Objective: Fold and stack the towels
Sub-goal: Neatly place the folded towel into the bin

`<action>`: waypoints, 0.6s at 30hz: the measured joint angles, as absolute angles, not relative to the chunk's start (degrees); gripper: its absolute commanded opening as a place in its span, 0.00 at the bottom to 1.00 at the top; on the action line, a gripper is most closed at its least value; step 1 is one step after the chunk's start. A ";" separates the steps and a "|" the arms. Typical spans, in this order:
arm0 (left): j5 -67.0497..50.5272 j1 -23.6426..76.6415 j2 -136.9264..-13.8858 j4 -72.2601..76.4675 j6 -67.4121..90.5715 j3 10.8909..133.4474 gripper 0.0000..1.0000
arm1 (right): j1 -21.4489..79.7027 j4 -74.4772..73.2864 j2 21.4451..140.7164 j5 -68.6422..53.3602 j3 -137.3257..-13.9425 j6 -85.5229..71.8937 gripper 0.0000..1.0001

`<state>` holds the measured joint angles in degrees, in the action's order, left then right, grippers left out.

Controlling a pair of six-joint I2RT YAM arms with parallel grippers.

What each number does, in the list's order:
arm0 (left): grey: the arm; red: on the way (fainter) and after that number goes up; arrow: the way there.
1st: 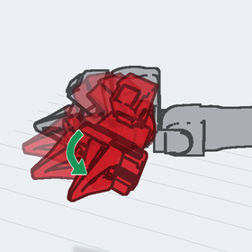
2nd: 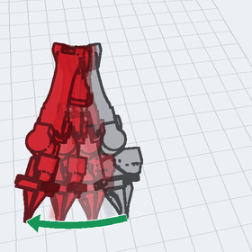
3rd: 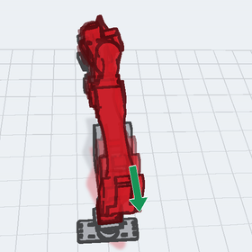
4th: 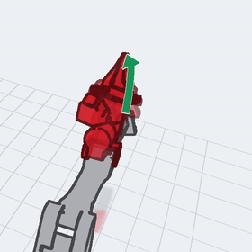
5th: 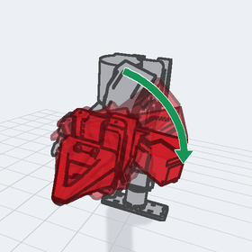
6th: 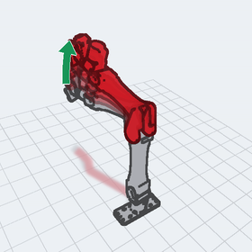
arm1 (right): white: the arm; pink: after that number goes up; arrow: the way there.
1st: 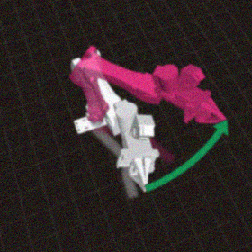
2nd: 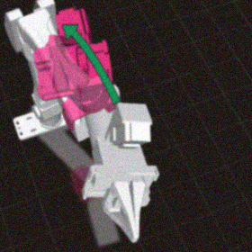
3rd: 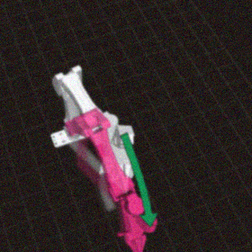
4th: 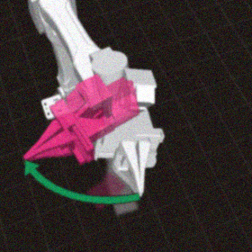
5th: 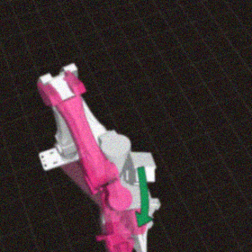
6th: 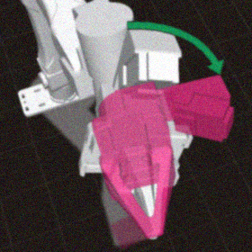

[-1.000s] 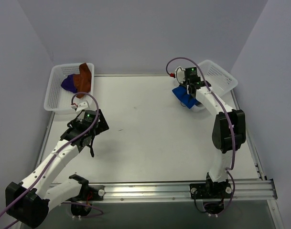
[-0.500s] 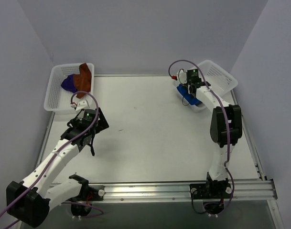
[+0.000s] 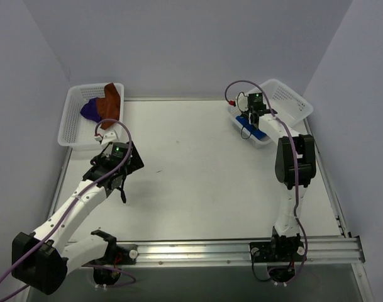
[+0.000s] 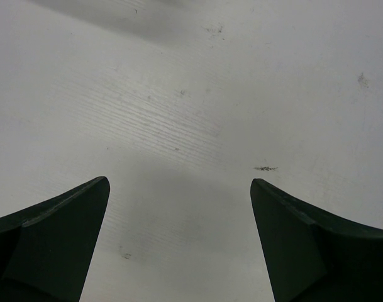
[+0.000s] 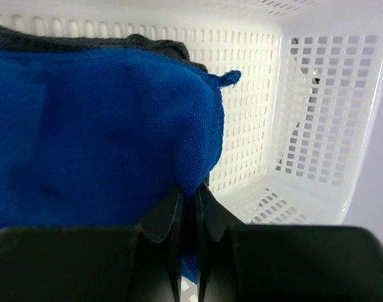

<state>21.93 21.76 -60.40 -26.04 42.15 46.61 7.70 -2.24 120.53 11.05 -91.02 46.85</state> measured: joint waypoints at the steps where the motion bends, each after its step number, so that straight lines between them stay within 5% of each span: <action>1: 21.93 21.65 -60.66 -25.93 42.13 46.61 0.94 | 7.46 -1.74 120.90 10.96 -91.39 46.85 0.00; 8: 21.61 21.41 -61.76 -25.34 42.09 46.61 0.94 | 5.80 0.78 123.26 9.47 -92.68 46.83 0.07; 15: 20.80 21.34 -62.17 -25.06 42.02 46.70 0.94 | 5.21 1.72 123.57 8.29 -93.38 46.26 0.60; 16: 20.80 21.34 -62.22 -25.02 42.02 46.76 0.94 | 5.17 2.02 123.57 8.34 -93.45 46.06 0.74; 18: 20.78 21.26 -62.26 -25.04 42.02 47.16 0.94 | 5.10 2.98 123.57 8.97 -93.76 44.84 0.84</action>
<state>20.78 21.26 -62.26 -25.04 42.02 47.16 5.10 2.98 123.57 8.97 -93.76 44.84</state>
